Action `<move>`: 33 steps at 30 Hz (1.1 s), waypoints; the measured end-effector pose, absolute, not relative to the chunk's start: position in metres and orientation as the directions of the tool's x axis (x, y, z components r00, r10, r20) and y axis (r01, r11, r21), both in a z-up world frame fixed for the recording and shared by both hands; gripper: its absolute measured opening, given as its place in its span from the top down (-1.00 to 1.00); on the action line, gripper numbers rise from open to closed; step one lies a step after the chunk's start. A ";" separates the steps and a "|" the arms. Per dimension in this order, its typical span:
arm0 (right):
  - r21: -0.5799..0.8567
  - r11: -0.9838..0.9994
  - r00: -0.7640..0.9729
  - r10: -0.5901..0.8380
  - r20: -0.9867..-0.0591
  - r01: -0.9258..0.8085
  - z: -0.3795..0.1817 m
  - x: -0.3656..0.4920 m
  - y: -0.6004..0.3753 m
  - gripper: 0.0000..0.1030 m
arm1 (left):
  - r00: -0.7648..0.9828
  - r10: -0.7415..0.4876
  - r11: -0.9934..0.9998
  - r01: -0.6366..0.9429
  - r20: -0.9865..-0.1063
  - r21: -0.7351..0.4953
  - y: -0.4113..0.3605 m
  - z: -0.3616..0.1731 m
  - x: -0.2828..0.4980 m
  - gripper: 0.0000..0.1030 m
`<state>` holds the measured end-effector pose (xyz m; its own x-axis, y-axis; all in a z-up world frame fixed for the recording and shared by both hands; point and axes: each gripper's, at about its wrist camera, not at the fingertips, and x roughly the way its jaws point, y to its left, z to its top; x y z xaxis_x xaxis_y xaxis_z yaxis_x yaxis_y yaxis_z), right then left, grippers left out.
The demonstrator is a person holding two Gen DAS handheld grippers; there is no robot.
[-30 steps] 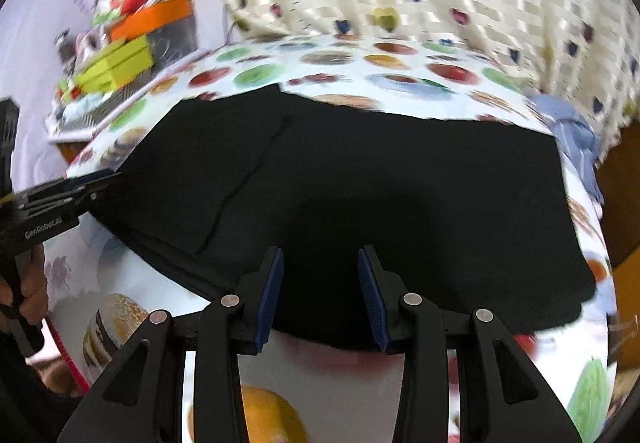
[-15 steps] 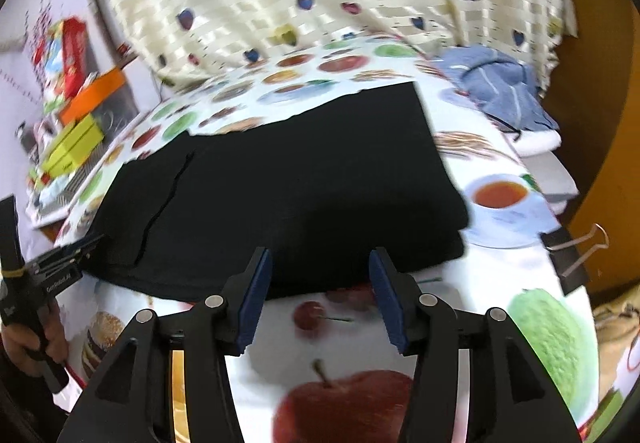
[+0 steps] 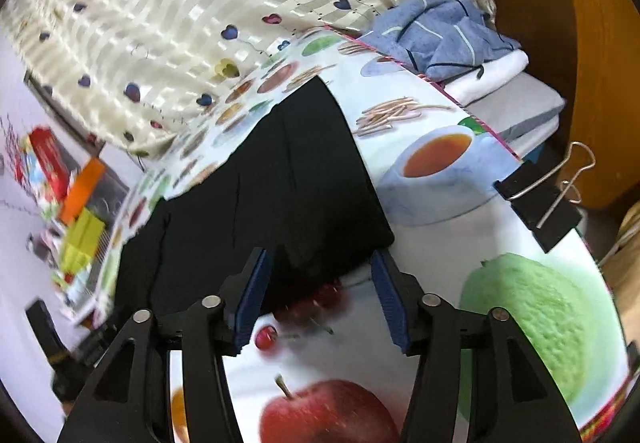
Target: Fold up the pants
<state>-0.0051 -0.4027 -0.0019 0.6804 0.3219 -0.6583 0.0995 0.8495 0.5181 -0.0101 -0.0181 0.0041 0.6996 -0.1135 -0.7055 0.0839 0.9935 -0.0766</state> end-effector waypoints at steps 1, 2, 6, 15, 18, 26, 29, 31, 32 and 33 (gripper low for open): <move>0.529 0.842 0.682 0.325 -0.656 0.108 -0.002 -0.003 -0.404 -0.08 | 0.699 -0.119 0.993 0.084 -0.705 -0.084 -0.017 0.004 -0.010 0.26; 0.542 0.831 0.684 0.326 -0.653 0.121 -0.003 -0.002 -0.406 -0.08 | 0.699 -0.124 0.992 0.085 -0.704 -0.091 -0.017 0.004 -0.010 0.26; 0.566 0.801 0.701 0.291 -0.652 0.194 -0.003 0.001 -0.408 -0.08 | 0.700 -0.142 0.990 0.086 -0.700 -0.115 -0.014 0.004 -0.011 0.26; 0.409 0.843 0.684 0.068 -0.726 0.350 0.003 0.015 -0.388 -0.08 | 0.700 -0.161 0.986 0.091 -0.696 -0.137 -0.013 0.004 -0.012 0.25; 0.342 0.868 0.679 0.008 -0.734 0.359 0.003 0.018 -0.379 -0.08 | 0.700 -0.167 0.985 0.092 -0.695 -0.144 -0.012 0.004 -0.012 0.24; 0.464 0.845 0.734 0.135 -0.665 0.265 0.008 0.014 -0.386 0.54 | 0.699 -0.183 0.982 0.101 -0.692 -0.158 -0.012 0.004 -0.012 0.17; 0.511 0.836 0.766 0.190 -0.614 0.202 0.020 0.014 -0.382 0.59 | 0.699 -0.191 0.980 0.102 -0.689 -0.169 -0.011 0.003 -0.012 0.17; 0.534 0.833 0.781 0.236 -0.579 0.145 0.032 0.016 -0.377 0.59 | 0.699 -0.194 0.980 0.102 -0.688 -0.173 -0.011 0.003 -0.013 0.17; 0.537 0.834 0.784 0.249 -0.568 0.124 0.037 0.017 -0.374 0.60 | 0.699 -0.194 0.980 0.103 -0.688 -0.172 -0.011 0.004 -0.013 0.17; 0.544 0.833 0.788 0.270 -0.554 0.097 0.042 0.019 -0.370 0.60 | 0.699 -0.194 0.980 0.103 -0.688 -0.172 -0.011 0.004 -0.012 0.17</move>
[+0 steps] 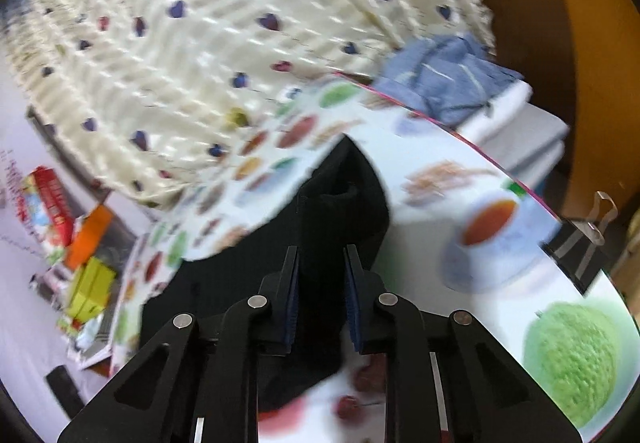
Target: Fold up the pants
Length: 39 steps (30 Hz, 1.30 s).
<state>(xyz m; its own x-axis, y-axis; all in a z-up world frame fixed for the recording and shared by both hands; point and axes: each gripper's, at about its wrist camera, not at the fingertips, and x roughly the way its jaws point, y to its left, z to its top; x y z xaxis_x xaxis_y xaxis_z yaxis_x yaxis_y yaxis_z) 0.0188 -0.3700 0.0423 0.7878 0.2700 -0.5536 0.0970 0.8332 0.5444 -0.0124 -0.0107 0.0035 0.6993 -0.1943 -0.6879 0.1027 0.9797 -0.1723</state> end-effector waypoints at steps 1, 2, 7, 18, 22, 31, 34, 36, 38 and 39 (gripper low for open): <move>0.551 0.832 0.791 0.290 -0.539 0.070 0.049 0.020 -0.366 0.60 | 0.700 -0.194 0.980 0.102 -0.687 -0.173 -0.010 0.004 -0.012 0.17; 0.554 0.832 0.794 0.317 -0.519 0.031 0.057 0.023 -0.359 0.60 | 0.700 -0.192 0.980 0.102 -0.687 -0.170 -0.010 0.004 -0.013 0.17; 0.550 0.828 0.785 0.412 -0.463 -0.109 0.085 0.028 -0.326 0.61 | 0.703 -0.181 0.981 0.084 -0.688 -0.173 -0.005 0.007 -0.015 0.17; 0.501 0.782 0.688 0.594 -0.418 -0.371 0.117 0.039 -0.234 0.61 | 0.735 -0.105 0.982 -0.030 -0.670 -0.187 0.032 0.013 -0.024 0.17; 0.468 0.766 0.630 0.635 -0.446 -0.441 0.116 0.042 -0.198 0.61 | 0.736 -0.076 0.978 -0.076 -0.672 -0.193 0.048 0.012 -0.028 0.17; 0.428 0.723 0.471 0.683 -0.558 -0.541 0.080 0.042 -0.127 0.61 | 0.737 -0.008 0.964 -0.174 -0.675 -0.201 0.083 0.011 -0.040 0.17; 0.395 0.710 0.415 0.678 -0.606 -0.583 0.062 0.037 -0.102 0.59 | 0.734 0.006 0.960 -0.195 -0.679 -0.202 0.090 0.009 -0.043 0.17; 0.376 0.698 0.359 0.665 -0.655 -0.609 0.049 0.037 -0.086 0.51 | 0.730 0.011 0.958 -0.203 -0.683 -0.202 0.094 0.009 -0.044 0.17; 0.376 0.686 0.314 0.659 -0.683 -0.623 0.038 0.036 -0.078 0.38 | 0.731 0.016 0.957 -0.208 -0.682 -0.201 0.096 0.009 -0.045 0.17; 0.385 0.675 0.297 0.667 -0.683 -0.629 0.035 0.035 -0.077 0.37 | 0.732 0.018 0.957 -0.209 -0.681 -0.200 0.097 0.010 -0.045 0.17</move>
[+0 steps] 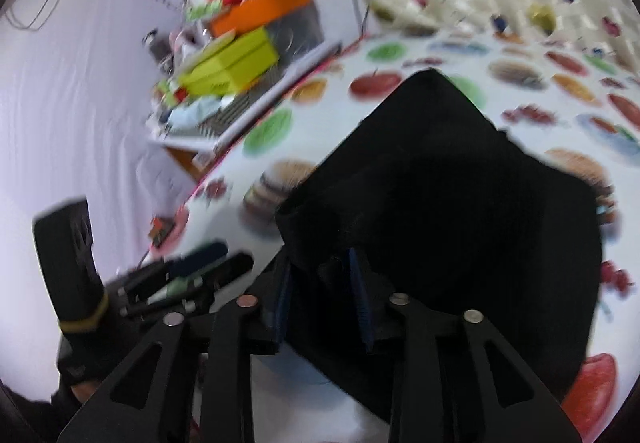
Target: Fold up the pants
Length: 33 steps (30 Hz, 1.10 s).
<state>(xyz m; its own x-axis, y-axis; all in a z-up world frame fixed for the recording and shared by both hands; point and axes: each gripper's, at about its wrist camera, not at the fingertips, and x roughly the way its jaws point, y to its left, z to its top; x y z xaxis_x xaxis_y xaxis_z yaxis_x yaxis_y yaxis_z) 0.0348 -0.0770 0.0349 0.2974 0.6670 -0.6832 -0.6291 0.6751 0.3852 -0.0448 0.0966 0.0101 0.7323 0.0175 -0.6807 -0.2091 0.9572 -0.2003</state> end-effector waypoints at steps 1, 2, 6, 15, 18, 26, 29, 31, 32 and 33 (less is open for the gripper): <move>0.393 0.667 0.291 0.676 -0.677 -0.633 0.035 0.033 -0.078 0.34 | 0.734 0.018 0.957 -0.210 -0.678 -0.201 0.097 0.011 -0.045 0.17; 0.410 0.648 0.281 0.696 -0.661 -0.641 0.036 0.030 -0.081 0.33 | 0.737 0.018 0.956 -0.209 -0.675 -0.203 0.098 0.013 -0.046 0.17; 0.429 0.634 0.307 0.728 -0.613 -0.644 0.044 0.022 -0.105 0.33 | 0.751 -0.008 0.957 -0.186 -0.660 -0.223 0.099 0.019 -0.046 0.17; 0.452 0.762 0.443 0.642 -0.626 -0.464 0.031 0.036 -0.172 0.33 | 0.766 -0.153 0.963 -0.025 -0.624 -0.267 0.073 0.027 -0.029 -0.03; 0.476 0.772 0.463 0.634 -0.619 -0.421 0.029 0.037 -0.191 0.33 | 0.735 -0.187 0.967 0.022 -0.652 -0.252 0.059 0.019 -0.015 -0.07; 0.493 0.781 0.474 0.625 -0.621 -0.385 0.020 0.038 -0.207 0.33 | 0.714 -0.183 0.971 0.024 -0.676 -0.237 0.049 0.007 -0.005 -0.10; 0.494 0.781 0.476 0.624 -0.620 -0.382 0.018 0.038 -0.207 0.33 | 0.718 -0.148 0.980 0.014 -0.680 -0.199 0.046 0.008 -0.005 0.26; 0.498 0.780 0.479 0.626 -0.616 -0.379 0.018 0.037 -0.207 0.33 | 0.730 -0.109 0.987 0.002 -0.675 -0.158 0.047 0.012 -0.007 0.81; 0.497 0.781 0.481 0.625 -0.615 -0.378 0.018 0.037 -0.208 0.33 | 0.724 -0.133 0.984 0.017 -0.677 -0.176 0.049 0.012 -0.007 0.82; 0.497 0.781 0.483 0.624 -0.614 -0.377 0.018 0.036 -0.208 0.33 | 0.727 -0.160 0.979 0.028 -0.668 -0.204 0.051 0.013 -0.010 0.83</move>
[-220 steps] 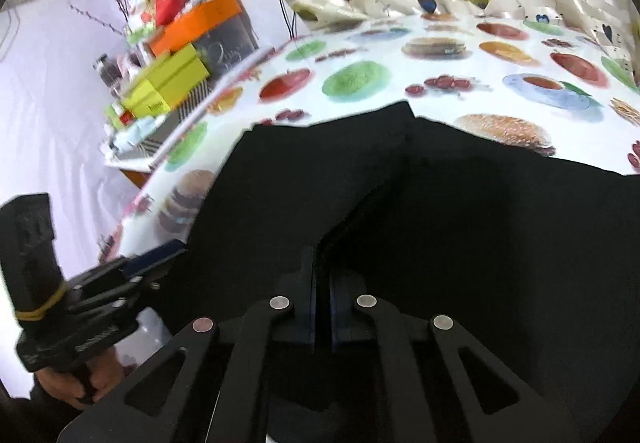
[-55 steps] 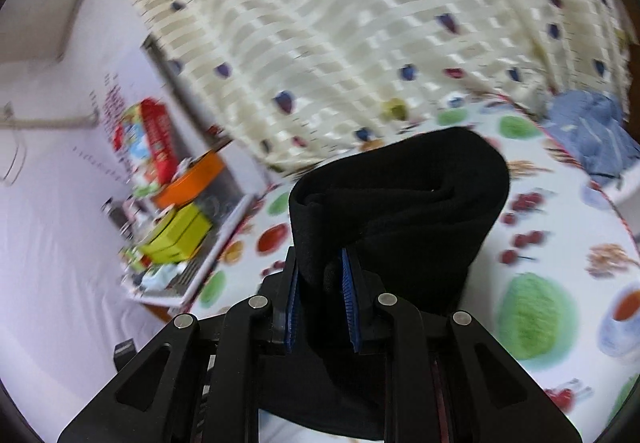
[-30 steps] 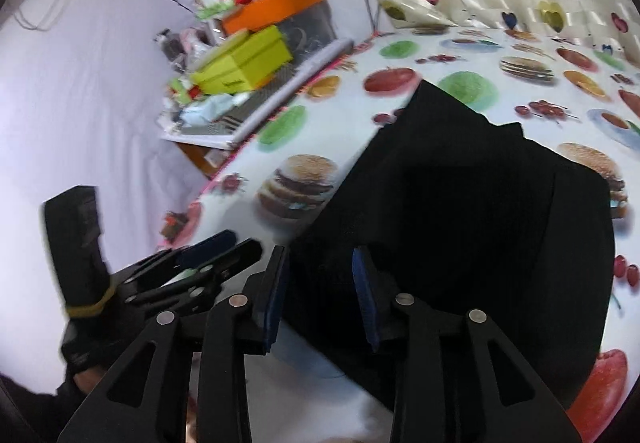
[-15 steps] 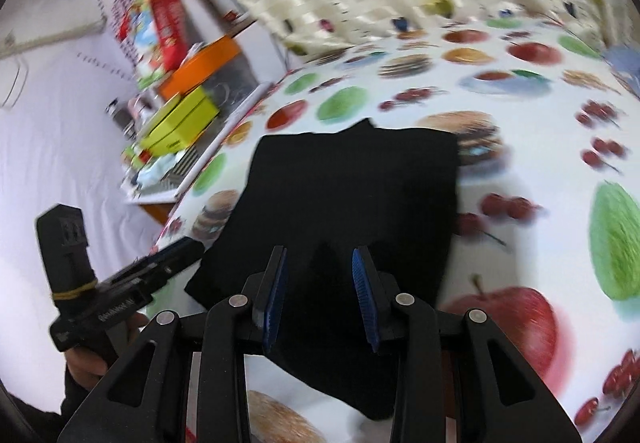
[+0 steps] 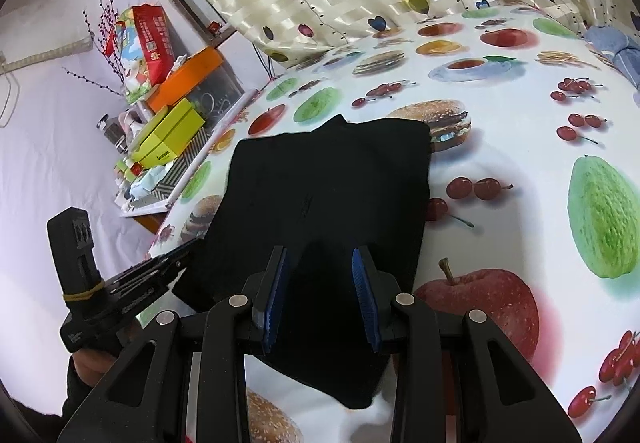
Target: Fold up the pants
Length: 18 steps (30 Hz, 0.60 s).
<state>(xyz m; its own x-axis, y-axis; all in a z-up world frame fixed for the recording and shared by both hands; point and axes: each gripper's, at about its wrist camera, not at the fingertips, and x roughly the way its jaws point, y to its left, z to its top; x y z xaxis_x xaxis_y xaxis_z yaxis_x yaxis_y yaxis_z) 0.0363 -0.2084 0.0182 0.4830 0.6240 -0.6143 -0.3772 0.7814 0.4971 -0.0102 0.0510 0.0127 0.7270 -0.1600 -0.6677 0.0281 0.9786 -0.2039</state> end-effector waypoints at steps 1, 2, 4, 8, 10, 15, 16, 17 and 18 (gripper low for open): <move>0.497 0.782 0.486 0.623 -0.613 -0.376 0.019 0.036 -0.209 0.33 | 0.735 -0.171 0.976 0.038 -0.656 -0.213 0.051 0.015 -0.014 0.84; 0.497 0.782 0.489 0.623 -0.610 -0.376 0.020 0.035 -0.210 0.33 | 0.744 -0.179 0.974 0.043 -0.644 -0.221 0.052 0.018 -0.018 0.84; 0.493 0.786 0.500 0.618 -0.607 -0.372 0.022 0.034 -0.212 0.33 | 0.760 -0.202 0.966 0.050 -0.618 -0.255 0.054 0.025 -0.024 0.85; 0.489 0.792 0.513 0.610 -0.604 -0.365 0.024 0.033 -0.217 0.33 | 0.779 -0.210 0.960 0.050 -0.591 -0.274 0.060 0.034 -0.032 0.86; 0.492 0.792 0.516 0.609 -0.602 -0.362 0.024 0.032 -0.219 0.33 | 0.781 -0.196 0.963 0.038 -0.594 -0.268 0.064 0.032 -0.034 0.86; 0.479 0.801 0.508 0.598 -0.620 -0.358 0.020 0.031 -0.219 0.33 | 0.732 -0.175 0.967 0.001 -0.659 -0.256 0.074 0.001 -0.023 0.83; 0.475 0.803 0.507 0.595 -0.623 -0.358 0.019 0.030 -0.219 0.33 | 0.733 -0.188 0.961 -0.001 -0.654 -0.277 0.076 0.002 -0.023 0.83; 0.467 0.806 0.509 0.592 -0.625 -0.364 0.020 0.029 -0.218 0.33 | 0.728 -0.189 0.962 0.003 -0.659 -0.272 0.076 0.004 -0.023 0.83; 0.460 0.808 0.512 0.589 -0.626 -0.367 0.020 0.028 -0.218 0.33 | 0.727 -0.182 0.967 0.009 -0.662 -0.256 0.074 0.006 -0.023 0.83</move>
<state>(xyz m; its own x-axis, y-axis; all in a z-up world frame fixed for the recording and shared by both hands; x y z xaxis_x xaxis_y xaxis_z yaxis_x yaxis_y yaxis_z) 0.0282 -0.2179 0.0201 0.5117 0.5888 -0.6257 -0.3674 0.8083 0.4601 -0.0232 0.0740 0.0062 0.7273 -0.1820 -0.6617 0.0094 0.9667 -0.2556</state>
